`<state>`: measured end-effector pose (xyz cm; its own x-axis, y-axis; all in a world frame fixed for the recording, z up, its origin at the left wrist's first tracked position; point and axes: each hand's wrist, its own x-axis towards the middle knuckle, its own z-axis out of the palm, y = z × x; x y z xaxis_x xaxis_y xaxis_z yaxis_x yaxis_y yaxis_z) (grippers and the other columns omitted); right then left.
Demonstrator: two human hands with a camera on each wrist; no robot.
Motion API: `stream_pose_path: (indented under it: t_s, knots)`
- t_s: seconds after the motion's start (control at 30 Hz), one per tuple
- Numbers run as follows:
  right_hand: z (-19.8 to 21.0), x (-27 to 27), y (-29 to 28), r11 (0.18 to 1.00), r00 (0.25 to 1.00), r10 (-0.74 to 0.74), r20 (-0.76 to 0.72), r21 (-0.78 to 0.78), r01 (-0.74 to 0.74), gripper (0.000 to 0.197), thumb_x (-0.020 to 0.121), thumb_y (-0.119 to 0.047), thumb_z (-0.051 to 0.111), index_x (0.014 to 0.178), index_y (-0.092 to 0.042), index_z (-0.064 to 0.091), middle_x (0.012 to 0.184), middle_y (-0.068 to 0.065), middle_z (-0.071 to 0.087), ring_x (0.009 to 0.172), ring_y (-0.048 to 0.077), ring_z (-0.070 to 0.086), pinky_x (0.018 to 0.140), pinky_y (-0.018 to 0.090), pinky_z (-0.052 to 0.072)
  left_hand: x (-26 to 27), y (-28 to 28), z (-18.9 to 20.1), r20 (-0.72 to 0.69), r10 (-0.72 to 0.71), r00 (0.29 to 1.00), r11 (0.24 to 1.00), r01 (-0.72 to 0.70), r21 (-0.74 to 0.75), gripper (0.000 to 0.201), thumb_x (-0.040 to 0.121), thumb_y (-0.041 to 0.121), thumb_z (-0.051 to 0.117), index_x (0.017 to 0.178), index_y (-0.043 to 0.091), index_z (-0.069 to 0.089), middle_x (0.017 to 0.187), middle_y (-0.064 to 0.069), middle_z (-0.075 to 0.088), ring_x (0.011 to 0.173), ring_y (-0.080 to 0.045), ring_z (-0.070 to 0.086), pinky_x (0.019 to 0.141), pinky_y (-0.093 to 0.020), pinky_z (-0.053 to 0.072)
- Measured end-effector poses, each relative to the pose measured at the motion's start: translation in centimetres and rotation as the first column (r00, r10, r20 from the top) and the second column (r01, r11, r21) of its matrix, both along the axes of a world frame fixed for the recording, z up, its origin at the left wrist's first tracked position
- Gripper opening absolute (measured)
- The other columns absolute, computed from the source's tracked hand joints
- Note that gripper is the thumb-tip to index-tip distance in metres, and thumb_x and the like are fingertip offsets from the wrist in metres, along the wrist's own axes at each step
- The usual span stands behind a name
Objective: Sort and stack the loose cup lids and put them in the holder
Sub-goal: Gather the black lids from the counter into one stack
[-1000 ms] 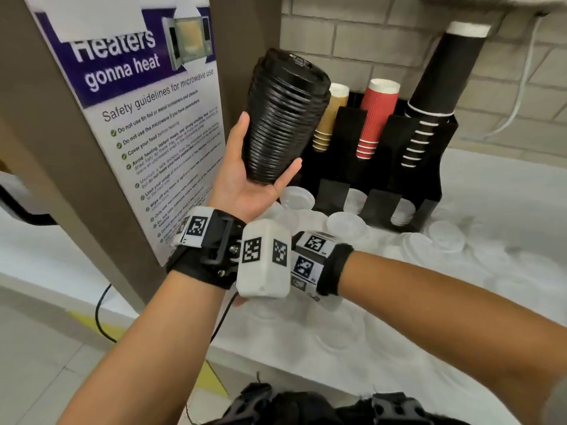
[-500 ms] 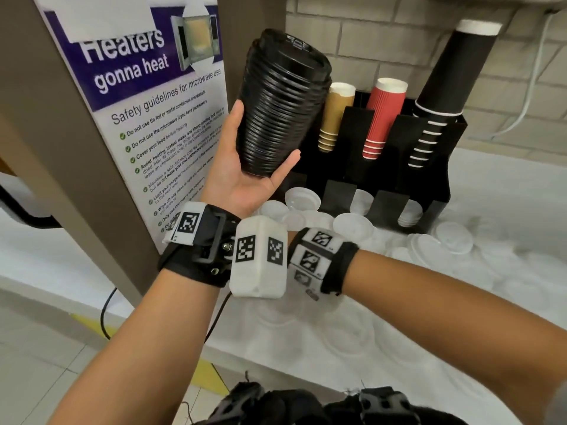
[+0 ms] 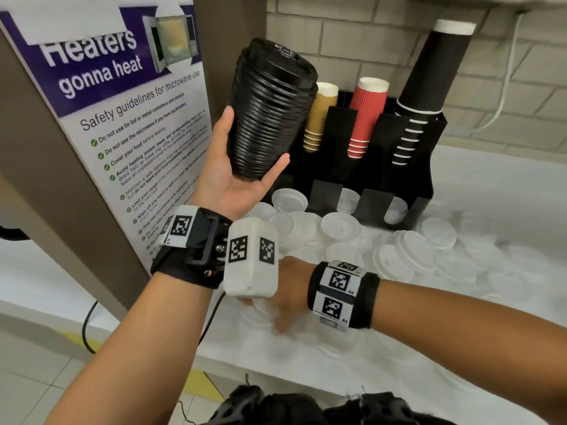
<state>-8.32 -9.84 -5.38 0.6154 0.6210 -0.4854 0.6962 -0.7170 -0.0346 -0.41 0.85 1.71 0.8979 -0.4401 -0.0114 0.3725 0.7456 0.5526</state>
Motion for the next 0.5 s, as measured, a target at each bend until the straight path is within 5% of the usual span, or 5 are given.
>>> stream_pose_path:
  t_s: [0.2,0.3,0.43,0.5]
  knots:
    - [3.8,2.8,-5.6,0.93,0.957,-0.29,0.028,0.243,0.275,0.07,0.066,-0.041,0.079,0.123,-0.029,0.041,0.118,0.004,0.047,0.106,0.027,0.049,0.085,0.042,0.049,0.3,0.1,0.6,-0.025,0.039,0.999,0.999,-0.04,-0.009,0.062,0.075,0.05,0.065,0.129,0.019,0.062,0.13,-0.01,0.064,0.124,-0.031,0.056,0.085,-0.04,0.057]
    - [4.9,4.1,-10.3,0.889,0.896,-0.443,0.014,0.138,0.438,0.063,0.065,-0.04,0.079,0.108,-0.036,0.032,0.107,-0.001,0.046,0.101,0.026,0.049,0.074,0.035,0.046,0.4,0.2,0.8,-0.021,0.051,0.999,0.999,-0.051,-0.011,0.062,0.081,0.051,0.062,0.135,0.02,0.057,0.132,-0.009,0.062,0.124,-0.03,0.057,0.087,-0.041,0.057]
    - [4.0,5.0,-12.2,0.873,0.862,-0.425,0.277,-0.128,0.471,0.09,0.062,-0.054,0.076,0.133,-0.042,0.023,0.13,-0.001,0.039,0.122,0.028,0.035,0.095,0.047,0.034,0.6,0.3,0.7,-0.013,0.047,0.999,0.999,-0.047,-0.001,0.068,0.072,0.049,0.067,0.132,0.02,0.059,0.131,-0.01,0.063,0.124,-0.031,0.057,0.086,-0.041,0.057]
    - [3.6,5.1,-10.4,0.913,0.868,-0.38,0.319,-0.017,0.407,0.091,0.063,-0.058,0.075,0.138,-0.039,0.026,0.137,-0.001,0.036,0.126,0.026,0.033,0.1,0.046,0.032,0.7,0.1,0.7,-0.02,0.041,0.999,0.999,-0.041,-0.006,0.066,0.069,0.048,0.069,0.127,0.019,0.063,0.128,-0.011,0.064,0.124,-0.032,0.057,0.083,-0.041,0.057]
